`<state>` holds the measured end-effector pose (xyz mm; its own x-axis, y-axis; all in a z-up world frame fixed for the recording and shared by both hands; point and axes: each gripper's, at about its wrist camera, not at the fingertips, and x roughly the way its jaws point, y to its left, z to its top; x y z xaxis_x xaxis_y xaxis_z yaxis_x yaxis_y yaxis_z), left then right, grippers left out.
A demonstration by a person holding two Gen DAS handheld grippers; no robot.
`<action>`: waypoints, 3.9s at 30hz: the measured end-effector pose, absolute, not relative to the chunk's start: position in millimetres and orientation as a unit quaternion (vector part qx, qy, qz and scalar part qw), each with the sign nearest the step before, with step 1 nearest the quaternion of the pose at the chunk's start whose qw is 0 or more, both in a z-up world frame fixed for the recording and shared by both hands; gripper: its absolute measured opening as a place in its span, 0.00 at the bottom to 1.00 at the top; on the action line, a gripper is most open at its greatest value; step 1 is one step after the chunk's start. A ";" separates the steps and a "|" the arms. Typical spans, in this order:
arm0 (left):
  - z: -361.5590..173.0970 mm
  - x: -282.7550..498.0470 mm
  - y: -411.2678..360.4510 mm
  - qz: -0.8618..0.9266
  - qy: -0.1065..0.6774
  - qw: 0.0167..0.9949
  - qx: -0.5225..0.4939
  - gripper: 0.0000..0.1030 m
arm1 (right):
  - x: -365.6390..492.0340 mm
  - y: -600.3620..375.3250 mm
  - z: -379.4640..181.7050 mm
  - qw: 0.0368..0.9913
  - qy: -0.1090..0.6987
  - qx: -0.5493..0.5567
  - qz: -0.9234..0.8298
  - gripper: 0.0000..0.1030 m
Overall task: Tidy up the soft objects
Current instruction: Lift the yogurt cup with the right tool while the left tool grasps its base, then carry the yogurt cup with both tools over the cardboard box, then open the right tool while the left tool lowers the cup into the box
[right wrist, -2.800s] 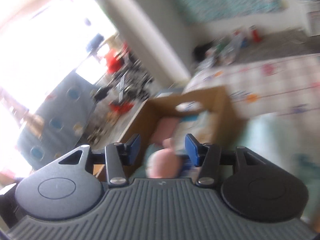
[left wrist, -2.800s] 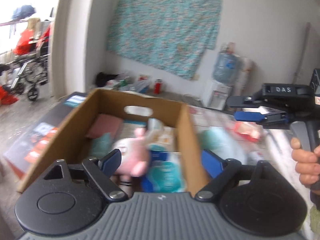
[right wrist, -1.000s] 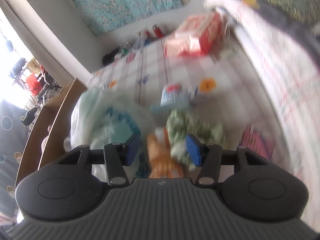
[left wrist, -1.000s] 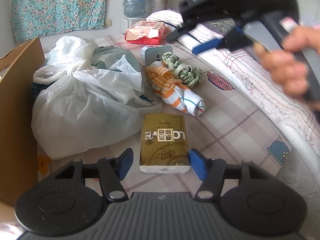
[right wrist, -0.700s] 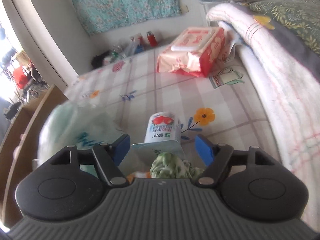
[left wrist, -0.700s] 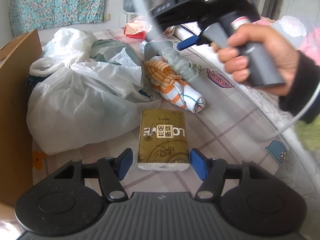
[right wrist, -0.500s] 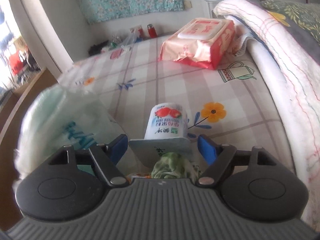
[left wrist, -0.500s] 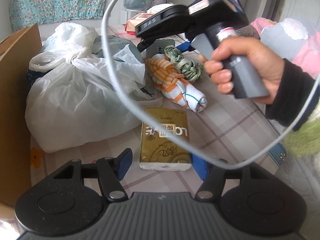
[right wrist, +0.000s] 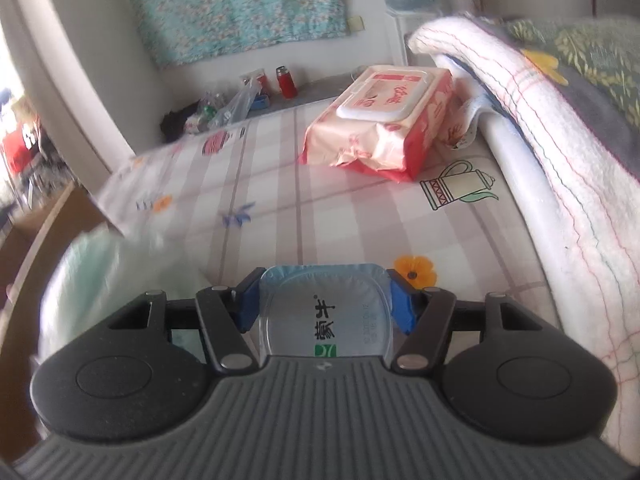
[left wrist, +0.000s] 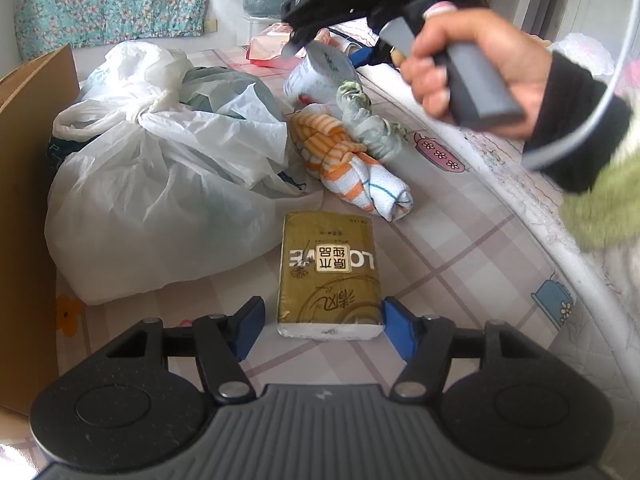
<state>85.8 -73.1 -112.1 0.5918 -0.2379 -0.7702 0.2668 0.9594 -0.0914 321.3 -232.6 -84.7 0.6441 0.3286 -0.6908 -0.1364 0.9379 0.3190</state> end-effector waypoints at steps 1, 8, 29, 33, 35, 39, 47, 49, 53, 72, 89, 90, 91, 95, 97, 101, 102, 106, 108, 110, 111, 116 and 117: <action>-112.1 85.2 -73.3 -0.140 0.428 0.893 0.016 0.64 | 324.5 -237.6 -82.4 0.895 0.405 0.135 0.131 0.60; -108.1 76.9 -71.6 -0.131 0.408 0.903 0.015 0.64 | 298.8 -263.5 -39.4 0.897 0.381 0.173 0.144 0.60; -97.5 25.3 -105.1 -0.200 0.339 0.916 0.076 0.68 | 146.3 -287.7 -78.9 0.790 0.573 0.140 0.167 0.60; -100.1 25.7 -111.6 -0.206 0.340 0.914 0.081 0.68 | 149.0 -286.2 -86.1 0.784 0.571 0.165 0.179 0.60; -100.1 27.8 -113.8 -0.207 0.338 0.914 0.081 0.68 | 150.4 -288.3 -84.3 0.782 0.564 0.184 0.191 0.60; -100.6 33.3 -116.4 -0.208 0.338 0.915 0.078 0.68 | 148.6 -295.9 -83.8 0.783 0.549 0.213 0.199 0.61; -97.3 51.9 -127.4 -0.218 0.327 0.917 0.073 0.67 | 134.6 -326.3 -98.7 0.778 0.511 0.308 0.197 0.50; -98.0 58.3 -133.3 -0.223 0.327 0.915 0.074 0.62 | 132.7 -330.7 -102.5 0.776 0.506 0.321 0.196 0.44; -98.9 65.0 -145.7 -0.225 0.323 0.915 0.085 0.58 | 131.7 -336.2 -111.1 0.765 0.506 0.347 0.197 0.34; -25.5 51.0 -85.7 -0.160 0.233 0.958 0.042 0.47 | 132.8 -288.1 -35.7 0.787 0.469 0.316 0.247 0.32; 29.9 42.0 68.7 0.062 0.275 0.959 -0.013 0.47 | 195.5 -29.3 37.9 0.720 0.510 0.167 0.440 0.37; 25.9 44.3 76.7 0.065 0.292 0.954 -0.024 0.47 | 198.5 -15.2 34.5 0.713 0.522 0.153 0.442 0.37; 21.7 48.1 83.0 0.064 0.308 0.949 -0.034 0.47 | 201.2 -2.0 31.3 0.707 0.534 0.138 0.443 0.37; 4.7 62.1 106.8 0.048 0.368 0.925 -0.088 0.47 | 208.2 35.2 13.3 0.689 0.579 0.078 0.430 0.38; -2.3 65.4 118.3 0.035 0.392 0.912 -0.113 0.47 | 206.7 43.4 3.4 0.680 0.596 0.055 0.424 0.39; -9.1 68.7 136.2 0.010 0.424 0.895 -0.139 0.48 | 209.7 53.7 -8.7 0.667 0.622 0.019 0.409 0.38; -11.2 65.4 140.4 0.007 0.430 0.892 -0.139 0.49 | 209.3 56.1 -11.7 0.665 0.625 0.013 0.409 0.38; -19.6 76.4 150.1 -0.021 0.475 0.865 -0.159 0.53 | 211.2 63.0 -11.6 0.649 0.645 0.000 0.404 0.45; -29.4 82.8 160.0 -0.032 0.498 0.847 -0.182 0.54 | 213.1 67.6 -12.9 0.643 0.652 -0.005 0.401 0.46; -36.5 85.3 165.2 -0.036 0.514 0.833 -0.199 0.54 | 215.3 71.4 -14.6 0.638 0.658 -0.008 0.401 0.47; -41.0 87.6 169.3 -0.036 0.521 0.828 -0.205 0.55 | 216.2 73.3 -15.7 0.636 0.660 -0.008 0.401 0.49; -48.2 89.9 184.1 -0.039 0.535 0.811 -0.236 0.57 | 219.2 75.1 -16.2 0.628 0.663 0.000 0.407 0.57; -47.5 90.8 186.9 -0.036 0.535 0.811 -0.235 0.57 | 220.0 75.2 -16.1 0.629 0.663 0.001 0.406 0.58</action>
